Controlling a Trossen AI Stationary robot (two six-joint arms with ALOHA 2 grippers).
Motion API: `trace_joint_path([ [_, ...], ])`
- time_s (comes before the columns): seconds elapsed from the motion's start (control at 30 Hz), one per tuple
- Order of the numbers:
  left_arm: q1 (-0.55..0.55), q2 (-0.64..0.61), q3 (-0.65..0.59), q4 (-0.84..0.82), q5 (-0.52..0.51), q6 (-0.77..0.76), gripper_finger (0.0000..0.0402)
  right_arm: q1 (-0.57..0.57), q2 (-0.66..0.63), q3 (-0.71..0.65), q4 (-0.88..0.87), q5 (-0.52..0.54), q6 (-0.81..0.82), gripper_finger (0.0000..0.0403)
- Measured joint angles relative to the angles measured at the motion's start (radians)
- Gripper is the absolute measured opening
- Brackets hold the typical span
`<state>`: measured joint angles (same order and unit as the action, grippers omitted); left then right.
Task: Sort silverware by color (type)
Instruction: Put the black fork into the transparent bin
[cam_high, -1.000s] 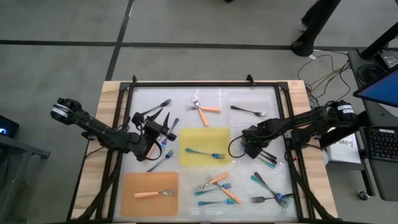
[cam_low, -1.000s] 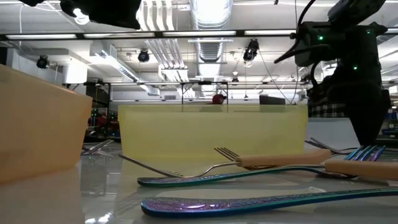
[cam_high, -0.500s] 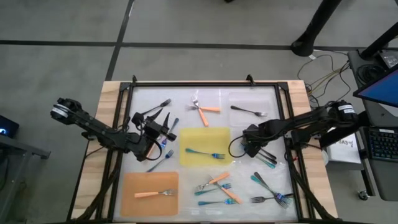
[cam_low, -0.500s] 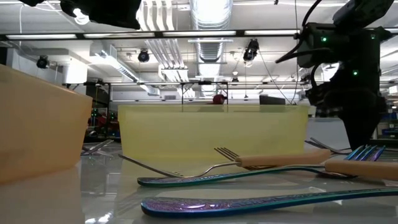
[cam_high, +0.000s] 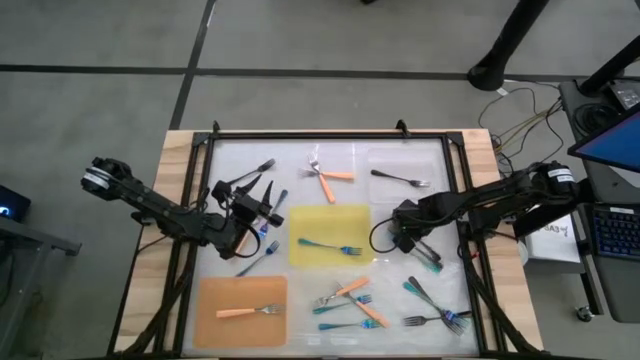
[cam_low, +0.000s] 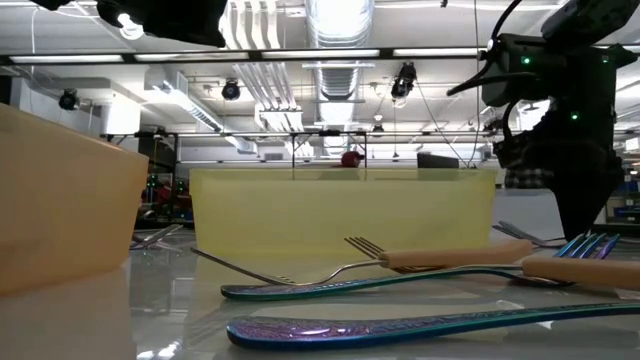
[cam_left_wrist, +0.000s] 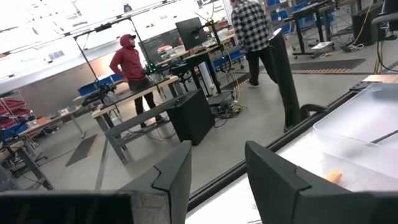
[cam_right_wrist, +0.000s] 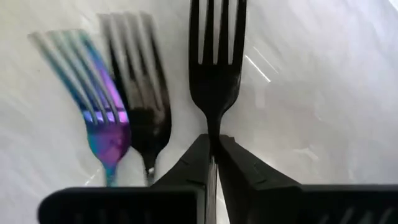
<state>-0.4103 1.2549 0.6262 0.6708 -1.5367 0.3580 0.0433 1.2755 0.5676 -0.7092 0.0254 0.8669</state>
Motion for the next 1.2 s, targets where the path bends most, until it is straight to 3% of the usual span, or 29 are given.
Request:
trace_joint_path([
  [0.37, 0.000, 0.000, 0.000, -0.001, 0.000, 0.000, 0.0131, -0.006, -0.024, 0.100, -0.108, 0.023, -0.108, 0.0010],
  [0.57, 0.000, 0.000, 0.000, -0.001, 0.000, 0.000, 0.0131, -0.012, -0.056, 0.273, -0.351, 0.183, -0.176, 0.0009],
  [0.73, 0.000, 0.000, 0.000, -0.002, 0.000, 0.000, 0.0131, -0.029, -0.065, 0.441, -0.518, 0.399, -0.253, 0.0009],
  [0.97, 0.000, 0.000, 0.000, -0.002, -0.002, 0.000, 0.0131, -0.128, -0.062, 0.578, -0.495, 0.575, -0.479, 0.0009],
  [1.2, 0.000, 0.000, 0.000, -0.002, -0.035, 0.004, 0.0131, -0.307, -0.062, 0.526, -0.367, 0.578, -0.659, 0.0009],
])
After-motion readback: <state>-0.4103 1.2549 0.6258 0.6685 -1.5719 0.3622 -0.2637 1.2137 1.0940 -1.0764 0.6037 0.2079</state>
